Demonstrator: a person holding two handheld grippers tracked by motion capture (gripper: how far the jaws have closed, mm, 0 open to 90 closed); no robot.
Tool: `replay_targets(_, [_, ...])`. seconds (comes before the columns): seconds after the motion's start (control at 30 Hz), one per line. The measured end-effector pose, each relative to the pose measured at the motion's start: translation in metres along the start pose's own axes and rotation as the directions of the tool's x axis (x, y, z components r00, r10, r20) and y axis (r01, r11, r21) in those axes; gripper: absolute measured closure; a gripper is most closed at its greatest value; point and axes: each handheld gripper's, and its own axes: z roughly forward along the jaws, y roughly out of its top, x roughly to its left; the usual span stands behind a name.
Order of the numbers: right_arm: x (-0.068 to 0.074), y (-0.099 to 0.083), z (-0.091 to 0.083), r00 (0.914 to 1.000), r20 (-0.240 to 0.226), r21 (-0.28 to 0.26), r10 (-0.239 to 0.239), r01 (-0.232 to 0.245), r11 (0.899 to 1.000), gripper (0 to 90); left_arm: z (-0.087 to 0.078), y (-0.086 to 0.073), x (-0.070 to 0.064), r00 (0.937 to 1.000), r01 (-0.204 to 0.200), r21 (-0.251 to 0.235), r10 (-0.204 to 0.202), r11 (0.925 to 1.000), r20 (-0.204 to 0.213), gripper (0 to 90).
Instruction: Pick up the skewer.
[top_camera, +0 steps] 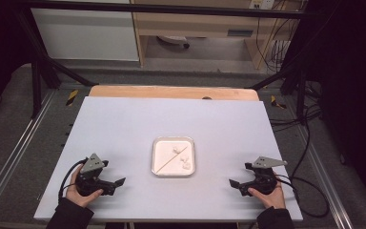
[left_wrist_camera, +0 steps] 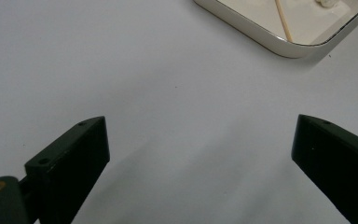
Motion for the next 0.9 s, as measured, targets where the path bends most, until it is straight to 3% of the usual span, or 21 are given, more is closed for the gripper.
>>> replay_targets(0.9, [0.000, 0.000, 0.000, 1.0000, -0.003, 0.003, -0.001, 0.001, 1.000, 0.8, -0.002, 0.014, -0.006, 0.9999, -0.014, 0.000, 0.014, 0.9999, -0.004, 3.7])
